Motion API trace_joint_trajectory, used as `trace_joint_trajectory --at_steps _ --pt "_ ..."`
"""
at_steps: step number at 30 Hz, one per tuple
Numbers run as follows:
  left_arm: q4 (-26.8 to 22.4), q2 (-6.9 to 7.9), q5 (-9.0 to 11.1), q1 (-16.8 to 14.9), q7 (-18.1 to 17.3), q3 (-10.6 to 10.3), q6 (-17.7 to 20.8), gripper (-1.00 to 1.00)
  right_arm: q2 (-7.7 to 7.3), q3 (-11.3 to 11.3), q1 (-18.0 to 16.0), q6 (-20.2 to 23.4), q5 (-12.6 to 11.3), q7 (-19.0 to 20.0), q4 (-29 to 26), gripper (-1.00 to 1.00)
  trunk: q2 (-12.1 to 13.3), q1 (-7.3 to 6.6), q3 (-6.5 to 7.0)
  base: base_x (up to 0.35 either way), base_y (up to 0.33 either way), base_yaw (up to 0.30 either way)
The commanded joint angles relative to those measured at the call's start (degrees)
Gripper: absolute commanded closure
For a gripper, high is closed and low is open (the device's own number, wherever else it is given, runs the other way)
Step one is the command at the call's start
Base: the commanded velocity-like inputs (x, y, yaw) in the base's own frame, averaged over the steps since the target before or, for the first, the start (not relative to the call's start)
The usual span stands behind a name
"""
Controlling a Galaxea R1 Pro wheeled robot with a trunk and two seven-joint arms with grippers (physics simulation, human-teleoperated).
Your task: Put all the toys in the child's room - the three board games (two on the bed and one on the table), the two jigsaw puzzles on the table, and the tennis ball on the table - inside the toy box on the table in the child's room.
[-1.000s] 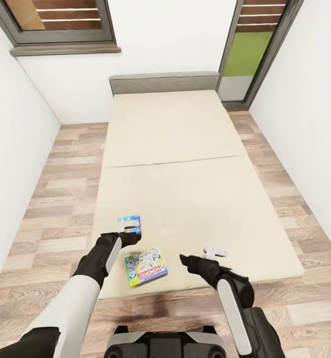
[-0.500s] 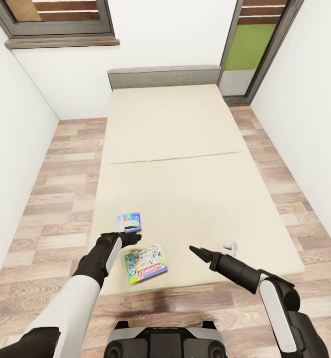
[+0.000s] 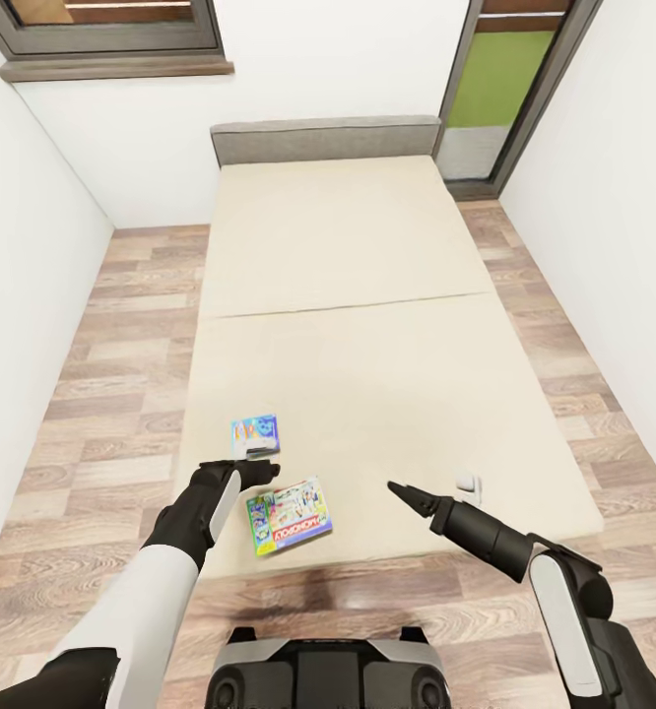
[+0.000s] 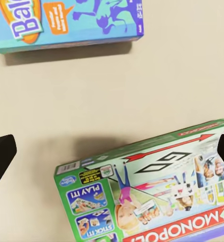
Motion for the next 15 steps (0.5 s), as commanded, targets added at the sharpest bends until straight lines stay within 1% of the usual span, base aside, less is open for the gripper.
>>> trace_joint_trajectory --at_steps 1,7,15 --pt "-0.1 -0.06 0.0 0.0 0.1 0.2 0.3 -1.00 0.01 -0.2 0.0 0.3 -0.1 0.2 0.0 -1.00 -0.1 0.03 -0.17 0.000 0.000 0.000" --pt "-0.1 -0.06 0.0 0.0 0.0 0.2 0.3 -1.00 0.27 -0.5 0.0 0.3 -0.2 0.3 0.0 -1.00 -0.1 0.03 -0.73 0.000 0.000 0.000" --pt "-0.1 -0.05 0.0 0.0 -0.2 0.2 0.3 -1.00 0.59 -0.4 -0.1 0.0 -0.1 0.2 0.0 -1.00 -0.1 0.03 -1.48 0.000 0.000 0.000"
